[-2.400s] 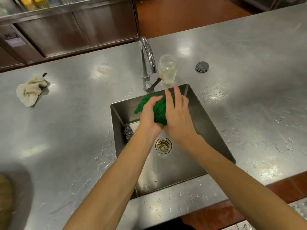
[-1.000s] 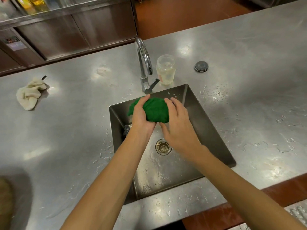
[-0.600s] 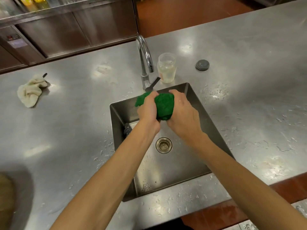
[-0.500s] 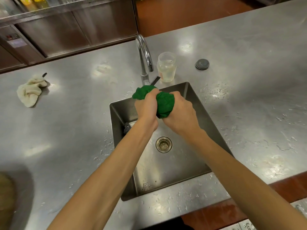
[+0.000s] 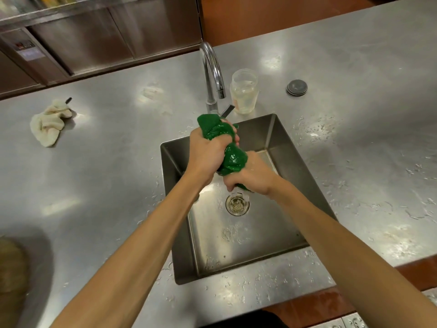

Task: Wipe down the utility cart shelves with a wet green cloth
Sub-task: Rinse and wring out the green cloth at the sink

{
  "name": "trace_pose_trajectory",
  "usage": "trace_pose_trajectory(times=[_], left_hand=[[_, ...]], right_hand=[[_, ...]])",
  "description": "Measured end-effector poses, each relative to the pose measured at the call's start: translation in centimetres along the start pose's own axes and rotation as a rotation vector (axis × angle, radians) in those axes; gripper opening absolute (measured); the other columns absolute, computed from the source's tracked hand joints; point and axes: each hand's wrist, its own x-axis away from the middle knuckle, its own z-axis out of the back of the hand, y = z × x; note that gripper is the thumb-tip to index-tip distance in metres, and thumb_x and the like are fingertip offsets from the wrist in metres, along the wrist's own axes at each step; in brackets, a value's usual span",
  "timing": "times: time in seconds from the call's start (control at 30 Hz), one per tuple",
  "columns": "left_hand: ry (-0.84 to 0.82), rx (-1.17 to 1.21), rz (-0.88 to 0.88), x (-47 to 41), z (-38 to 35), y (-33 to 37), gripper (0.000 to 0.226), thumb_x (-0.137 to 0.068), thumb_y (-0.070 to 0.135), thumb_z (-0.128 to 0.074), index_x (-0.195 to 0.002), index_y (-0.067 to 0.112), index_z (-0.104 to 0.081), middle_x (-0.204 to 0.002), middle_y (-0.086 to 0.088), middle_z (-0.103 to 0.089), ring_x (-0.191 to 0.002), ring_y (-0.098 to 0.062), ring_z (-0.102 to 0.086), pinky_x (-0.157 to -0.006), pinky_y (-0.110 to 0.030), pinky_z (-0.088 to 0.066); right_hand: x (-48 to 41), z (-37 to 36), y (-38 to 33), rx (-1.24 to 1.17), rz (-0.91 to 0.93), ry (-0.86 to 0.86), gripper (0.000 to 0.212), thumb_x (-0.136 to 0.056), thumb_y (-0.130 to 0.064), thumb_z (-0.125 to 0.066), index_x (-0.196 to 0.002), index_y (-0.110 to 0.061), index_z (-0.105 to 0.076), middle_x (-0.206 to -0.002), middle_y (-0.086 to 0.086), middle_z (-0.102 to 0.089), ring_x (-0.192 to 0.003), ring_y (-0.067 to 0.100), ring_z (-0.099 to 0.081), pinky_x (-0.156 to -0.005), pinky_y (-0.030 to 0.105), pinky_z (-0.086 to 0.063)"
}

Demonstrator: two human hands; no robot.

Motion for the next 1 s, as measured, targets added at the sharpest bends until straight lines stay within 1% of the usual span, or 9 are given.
trace_pose_trajectory(times=[0.17, 0.33, 0.47, 0.63, 0.7, 0.77, 0.83, 0.9, 1.0], left_hand=[[-0.074, -0.233, -0.032, 0.3, 0.0, -0.2, 0.023, -0.070, -0.017, -0.053, -0.068, 0.004, -0.063, -0.070, -0.005, -0.065, -0.071, -0.014, -0.064, -0.067, -0.034, -0.053], [-0.203, -0.267, 0.044, 0.6, 0.1, -0.6, 0.021, -0.071, -0.018, -0.052, -0.070, 0.001, -0.062, -0.066, -0.005, -0.060, -0.062, -0.013, -0.058, -0.065, -0.031, -0.050], [-0.202, -0.212, 0.110, 0.6, 0.4, -1.0, 0.022, -0.072, -0.017, -0.051, -0.070, 0.002, -0.060, -0.066, -0.009, -0.059, -0.064, -0.019, -0.056, -0.063, -0.031, -0.049], [0.085, -0.042, 0.325, 0.6, 0.7, -2.9, 0.018, -0.070, -0.008, -0.058, -0.070, 0.009, -0.063, -0.073, -0.009, -0.062, -0.069, -0.024, -0.058, -0.065, -0.033, -0.050], [0.309, 0.034, 0.429, 0.7, 0.6, -3.7, 0.019, -0.075, -0.008, -0.062, -0.076, 0.011, -0.064, -0.077, -0.007, -0.064, -0.072, -0.023, -0.060, -0.067, -0.033, -0.051], [0.463, 0.102, 0.522, 1.0, 0.7, -4.2, 0.015, -0.079, -0.003, -0.065, -0.079, 0.012, -0.062, -0.077, -0.006, -0.062, -0.071, -0.023, -0.060, -0.067, -0.032, -0.051], [0.509, 0.178, 0.605, 1.4, 0.8, -4.4, 0.014, -0.078, 0.002, -0.071, -0.084, 0.010, -0.060, -0.078, -0.008, -0.062, -0.071, -0.024, -0.062, -0.066, -0.033, -0.054], [0.486, 0.238, 0.669, 1.8, 0.7, -4.3, 0.029, -0.073, 0.009, -0.081, -0.092, 0.008, -0.059, -0.087, -0.011, -0.068, -0.078, -0.027, -0.068, -0.070, -0.037, -0.059], [0.383, 0.309, 0.737, 2.6, 0.2, -4.0, 0.050, -0.063, 0.016, -0.091, -0.107, 0.004, -0.069, -0.099, -0.015, -0.075, -0.084, -0.029, -0.073, -0.068, -0.035, -0.061]], right_hand=[[0.5, -0.5, 2.1, -0.249, -0.086, -0.230, 0.024, -0.057, 0.010, -0.059, -0.061, 0.012, -0.035, -0.052, 0.007, -0.036, -0.040, 0.015, -0.027, -0.041, 0.019, -0.022], [1.1, -0.4, 3.9, -0.446, -0.182, -0.429, 0.033, -0.054, 0.002, -0.060, -0.084, -0.002, -0.048, -0.055, 0.003, -0.042, -0.040, 0.011, -0.028, -0.037, 0.016, -0.019], [0.8, -0.4, 4.1, -0.477, -0.219, -0.467, 0.030, -0.053, -0.002, -0.062, -0.078, -0.007, -0.046, -0.053, 0.002, -0.043, -0.036, 0.009, -0.030, -0.037, 0.018, -0.016], [1.3, -1.0, 2.7, -0.038, -0.266, -0.222, 0.021, -0.069, -0.009, -0.073, -0.068, -0.014, -0.052, -0.059, 0.004, -0.052, -0.051, 0.017, -0.045, -0.047, 0.024, -0.032], [1.5, -1.6, 2.8, 0.130, -0.246, -0.043, 0.028, -0.071, -0.018, -0.077, -0.089, -0.015, -0.056, -0.078, 0.001, -0.063, -0.065, 0.017, -0.059, -0.055, 0.026, -0.043], [1.9, -2.0, 3.6, 0.373, -0.145, 0.150, 0.074, -0.068, -0.029, -0.078, -0.131, -0.021, -0.040, -0.117, -0.001, -0.057, -0.092, 0.016, -0.060, -0.068, 0.025, -0.047], [2.8, -2.9, 4.5, 0.651, 0.065, 0.303, 0.099, -0.071, -0.027, -0.078, -0.149, -0.020, -0.017, -0.138, 0.001, -0.036, -0.115, 0.017, -0.048, -0.085, 0.027, -0.048], [3.7, -4.5, 5.2, 0.901, 0.227, 0.424, 0.100, -0.070, -0.014, -0.082, -0.150, -0.009, -0.022, -0.146, 0.011, -0.036, -0.132, 0.026, -0.041, -0.105, 0.040, -0.045], [4.1, -6.6, 5.7, 1.009, 0.168, 0.535, 0.110, -0.062, -0.009, -0.088, -0.150, 0.000, -0.022, -0.151, 0.023, -0.035, -0.137, 0.039, -0.040, -0.109, 0.051, -0.042]])
